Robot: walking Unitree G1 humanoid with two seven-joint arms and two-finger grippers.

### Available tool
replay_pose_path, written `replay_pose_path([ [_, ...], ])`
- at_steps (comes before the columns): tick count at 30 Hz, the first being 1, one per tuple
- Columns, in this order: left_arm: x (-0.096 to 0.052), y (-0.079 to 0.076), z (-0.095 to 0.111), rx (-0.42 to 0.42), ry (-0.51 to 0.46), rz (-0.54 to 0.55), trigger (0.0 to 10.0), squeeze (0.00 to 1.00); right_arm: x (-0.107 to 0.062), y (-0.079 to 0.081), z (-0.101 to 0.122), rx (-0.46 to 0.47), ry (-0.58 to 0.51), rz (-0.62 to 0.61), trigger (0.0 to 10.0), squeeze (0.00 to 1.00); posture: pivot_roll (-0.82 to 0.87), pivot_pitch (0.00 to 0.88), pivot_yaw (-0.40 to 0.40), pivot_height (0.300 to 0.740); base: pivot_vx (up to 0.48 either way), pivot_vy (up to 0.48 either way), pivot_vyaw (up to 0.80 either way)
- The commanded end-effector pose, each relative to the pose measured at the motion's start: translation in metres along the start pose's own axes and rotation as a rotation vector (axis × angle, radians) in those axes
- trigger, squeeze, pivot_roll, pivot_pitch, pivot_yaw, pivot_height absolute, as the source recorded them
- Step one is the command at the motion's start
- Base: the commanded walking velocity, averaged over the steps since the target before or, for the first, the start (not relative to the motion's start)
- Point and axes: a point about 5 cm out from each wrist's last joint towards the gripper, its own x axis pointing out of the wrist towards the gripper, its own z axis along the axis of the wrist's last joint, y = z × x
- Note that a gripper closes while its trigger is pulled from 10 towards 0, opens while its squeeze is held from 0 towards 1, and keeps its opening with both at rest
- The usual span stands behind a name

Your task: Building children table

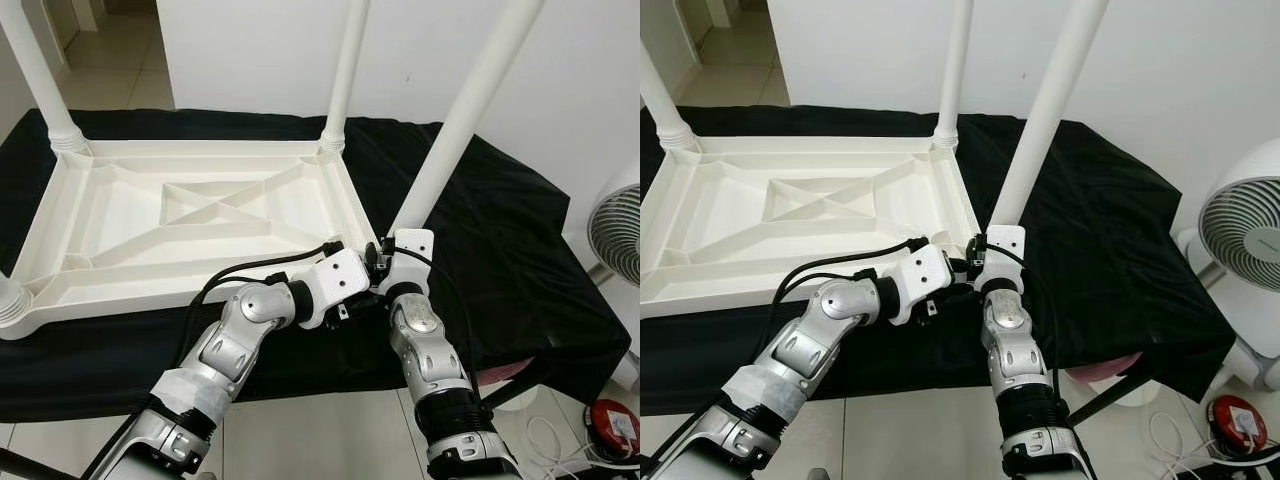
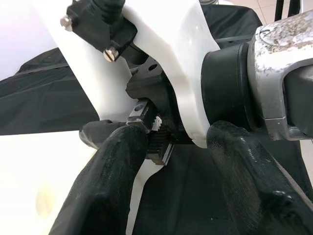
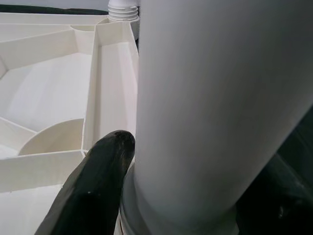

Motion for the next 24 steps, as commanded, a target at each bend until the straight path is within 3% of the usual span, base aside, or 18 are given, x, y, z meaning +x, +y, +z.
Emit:
replay_pose_path([
  [1, 0.006, -0.003, 0.002, 0.003, -0.001, 0.023, 10.0, 0.0, -0.003, 0.003, -0.007, 0.042, 0.034, 0.012, 10.0, 1.0, -0.07, 0.0, -0.072, 0.74, 0.0, 0.0, 0.0],
  [8, 0.004, -0.003, 0.0, 0.0, 0.005, 0.03, 10.0, 0.0, -0.002, -0.014, 0.002, 0.048, 0.001, 0.073, 10.0, 1.0, -0.07, 0.0, -0.071, 0.74, 0.0, 0.0, 0.0],
  [13, 0.004, -0.003, 0.0, 0.0, 0.005, 0.03, 10.0, 0.0, -0.001, -0.017, 0.002, 0.043, 0.008, 0.109, 10.0, 1.0, -0.07, 0.0, -0.072, 0.74, 0.0, 0.0, 0.0],
  [14, 0.004, -0.002, 0.0, 0.001, 0.006, 0.03, 10.0, 0.0, 0.0, -0.02, 0.002, 0.024, 0.014, 0.187, 10.0, 0.0, -0.07, 0.0, -0.07, 0.74, 0.0, 0.0, 0.0],
  [15, 0.004, -0.002, 0.0, 0.002, 0.005, 0.029, 10.0, 0.0, 0.002, -0.026, 0.004, -0.017, 0.006, 0.268, 10.0, 0.0, -0.08, 0.0, -0.068, 0.74, 0.0, 0.0, 0.0],
  [18, 0.005, -0.001, 0.001, 0.003, 0.004, 0.028, 10.0, 0.0, 0.003, -0.032, 0.005, -0.068, -0.004, 0.347, 10.0, 0.0, -0.08, 0.0, -0.065, 0.74, 0.0, 0.0, 0.0],
  [19, 0.005, -0.001, 0.001, 0.004, 0.003, 0.028, 10.0, 0.0, 0.003, -0.036, 0.006, -0.137, -0.013, 0.443, 10.0, 0.0, -0.08, 0.0, -0.063, 0.74, 0.0, 0.0, 0.0],
  [20, 0.005, -0.001, 0.001, 0.004, 0.003, 0.028, 10.0, 0.0, 0.003, -0.036, 0.006, -0.137, -0.013, 0.443, 10.0, 0.0, -0.08, 0.0, -0.063, 0.74, 0.0, 0.0, 0.0],
  [21, 0.005, -0.001, 0.001, 0.007, 0.003, 0.025, 10.0, 0.0, 0.005, -0.041, 0.007, -0.198, -0.015, 0.565, 10.0, 0.0, -0.08, 0.0, -0.063, 0.74, 0.0, 0.0, 0.0],
  [24, 0.005, -0.001, 0.001, 0.008, 0.003, 0.024, 10.0, 0.0, 0.006, -0.043, 0.008, -0.215, -0.013, 0.596, 10.0, 0.0, -0.08, 0.0, -0.063, 0.74, 0.0, 0.0, 0.0],
])
